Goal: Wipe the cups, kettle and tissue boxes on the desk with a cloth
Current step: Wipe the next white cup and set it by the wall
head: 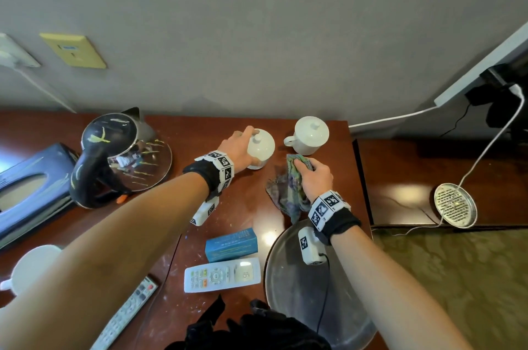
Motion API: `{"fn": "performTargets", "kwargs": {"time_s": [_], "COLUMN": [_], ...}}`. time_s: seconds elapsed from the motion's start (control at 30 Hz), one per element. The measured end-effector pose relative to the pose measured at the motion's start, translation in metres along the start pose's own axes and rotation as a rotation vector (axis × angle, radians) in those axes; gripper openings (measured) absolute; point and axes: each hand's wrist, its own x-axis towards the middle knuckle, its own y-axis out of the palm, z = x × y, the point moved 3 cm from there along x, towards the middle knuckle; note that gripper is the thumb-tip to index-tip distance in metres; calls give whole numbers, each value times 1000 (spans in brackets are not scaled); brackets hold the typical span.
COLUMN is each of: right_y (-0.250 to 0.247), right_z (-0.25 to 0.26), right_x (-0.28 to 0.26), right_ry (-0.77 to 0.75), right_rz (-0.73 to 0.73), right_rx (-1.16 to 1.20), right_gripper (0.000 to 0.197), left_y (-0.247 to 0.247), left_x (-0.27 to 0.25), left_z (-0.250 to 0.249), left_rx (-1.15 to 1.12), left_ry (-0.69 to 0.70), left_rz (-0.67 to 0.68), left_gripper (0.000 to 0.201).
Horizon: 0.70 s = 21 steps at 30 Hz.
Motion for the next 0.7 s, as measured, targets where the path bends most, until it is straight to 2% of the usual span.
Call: {"fn": "performTargets", "kwargs": {"time_s": [0.43, 0.6, 0.7], "right_y": [0, 2, 3], "right_z": [3, 4, 8], "right_x": [18, 13, 10], "right_ry": [-3, -22, -49], "right_rz": [55, 97, 97], "right_rx": [25, 25, 5], "right_gripper": [29, 29, 29], "left_y": [-4, -3, -8], "left_x": [47, 39, 24], "left_z": [-16, -5, 4], "left_rx": [-69, -117, -118], "left_ry": [28, 47, 37], "left_rz": [6, -21, -76], "left_gripper": [85, 97, 91]}}
